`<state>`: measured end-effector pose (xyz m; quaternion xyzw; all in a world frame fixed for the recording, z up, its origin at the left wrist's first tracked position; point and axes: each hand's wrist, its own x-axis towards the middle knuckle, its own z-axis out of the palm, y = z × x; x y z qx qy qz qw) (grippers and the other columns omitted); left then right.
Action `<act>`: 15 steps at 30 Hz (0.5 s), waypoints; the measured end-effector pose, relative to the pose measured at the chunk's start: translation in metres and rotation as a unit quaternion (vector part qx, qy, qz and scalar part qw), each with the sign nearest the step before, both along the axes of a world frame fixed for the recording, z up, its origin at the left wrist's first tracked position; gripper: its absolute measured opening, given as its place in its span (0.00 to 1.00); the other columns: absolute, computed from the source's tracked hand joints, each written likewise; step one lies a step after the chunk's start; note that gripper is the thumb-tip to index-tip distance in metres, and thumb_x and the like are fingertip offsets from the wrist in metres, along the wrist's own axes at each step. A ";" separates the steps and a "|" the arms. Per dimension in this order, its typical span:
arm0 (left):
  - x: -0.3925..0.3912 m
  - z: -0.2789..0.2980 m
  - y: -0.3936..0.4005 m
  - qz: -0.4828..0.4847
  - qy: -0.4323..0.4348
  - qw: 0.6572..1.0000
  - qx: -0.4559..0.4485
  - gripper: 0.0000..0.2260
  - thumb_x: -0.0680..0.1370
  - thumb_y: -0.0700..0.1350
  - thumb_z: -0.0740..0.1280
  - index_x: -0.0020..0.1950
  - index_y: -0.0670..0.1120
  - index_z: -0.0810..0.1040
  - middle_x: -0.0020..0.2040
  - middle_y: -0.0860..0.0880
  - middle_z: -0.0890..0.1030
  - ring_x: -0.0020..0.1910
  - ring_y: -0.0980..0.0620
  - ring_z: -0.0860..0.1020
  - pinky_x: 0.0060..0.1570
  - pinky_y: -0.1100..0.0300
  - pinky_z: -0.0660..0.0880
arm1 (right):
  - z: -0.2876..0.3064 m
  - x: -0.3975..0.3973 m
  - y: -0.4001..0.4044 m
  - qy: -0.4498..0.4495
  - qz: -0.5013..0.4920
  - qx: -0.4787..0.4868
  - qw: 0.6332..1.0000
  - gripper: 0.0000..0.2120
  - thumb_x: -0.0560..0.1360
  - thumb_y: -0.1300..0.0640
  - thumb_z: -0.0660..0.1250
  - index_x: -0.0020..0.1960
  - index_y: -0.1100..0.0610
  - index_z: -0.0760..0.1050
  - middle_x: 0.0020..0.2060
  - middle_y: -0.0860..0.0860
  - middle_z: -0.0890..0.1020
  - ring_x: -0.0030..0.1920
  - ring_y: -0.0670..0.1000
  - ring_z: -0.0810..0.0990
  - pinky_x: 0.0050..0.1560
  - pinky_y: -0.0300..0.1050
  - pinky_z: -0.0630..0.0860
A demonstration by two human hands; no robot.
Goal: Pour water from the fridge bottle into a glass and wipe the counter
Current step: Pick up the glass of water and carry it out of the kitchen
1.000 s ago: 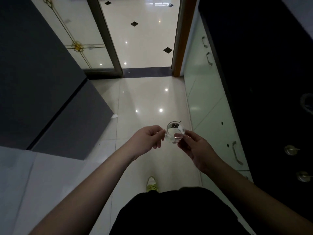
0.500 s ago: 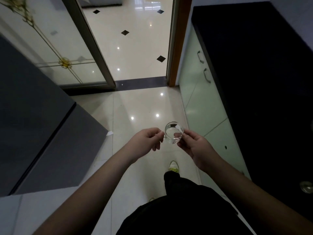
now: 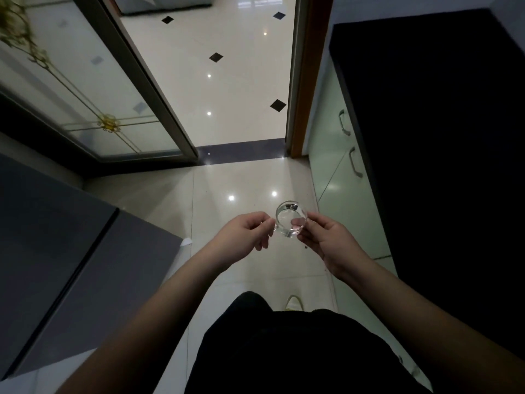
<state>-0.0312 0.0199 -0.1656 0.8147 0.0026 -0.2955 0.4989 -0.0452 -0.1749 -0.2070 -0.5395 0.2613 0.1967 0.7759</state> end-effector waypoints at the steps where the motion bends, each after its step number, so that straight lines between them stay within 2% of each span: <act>1: 0.010 0.000 0.001 -0.001 0.001 1.000 -0.001 0.13 0.82 0.51 0.62 0.40 0.48 0.77 0.32 0.52 0.79 0.32 0.55 0.75 0.41 0.58 0.72 | 0.000 0.010 0.001 0.001 -0.003 0.002 1.000 0.11 0.75 0.63 0.70 0.58 0.62 0.80 0.49 0.57 0.83 0.48 0.50 0.80 0.48 0.37 0.79; 7: 0.084 -0.006 0.013 -0.012 -0.012 1.000 -0.001 0.13 0.82 0.51 0.62 0.39 0.49 0.77 0.31 0.52 0.79 0.32 0.55 0.75 0.41 0.56 0.72 | -0.005 0.078 0.011 -0.011 -0.006 -0.003 1.000 0.11 0.77 0.63 0.67 0.59 0.61 0.79 0.50 0.57 0.84 0.48 0.49 0.81 0.52 0.39 0.80; 15: 0.194 -0.005 0.050 -0.067 -0.015 0.998 0.017 0.14 0.82 0.52 0.62 0.43 0.45 0.78 0.32 0.51 0.79 0.32 0.56 0.74 0.41 0.58 0.73 | -0.012 0.171 0.046 -0.011 -0.036 -0.012 0.999 0.11 0.78 0.62 0.67 0.60 0.59 0.79 0.52 0.57 0.84 0.48 0.49 0.82 0.49 0.39 0.79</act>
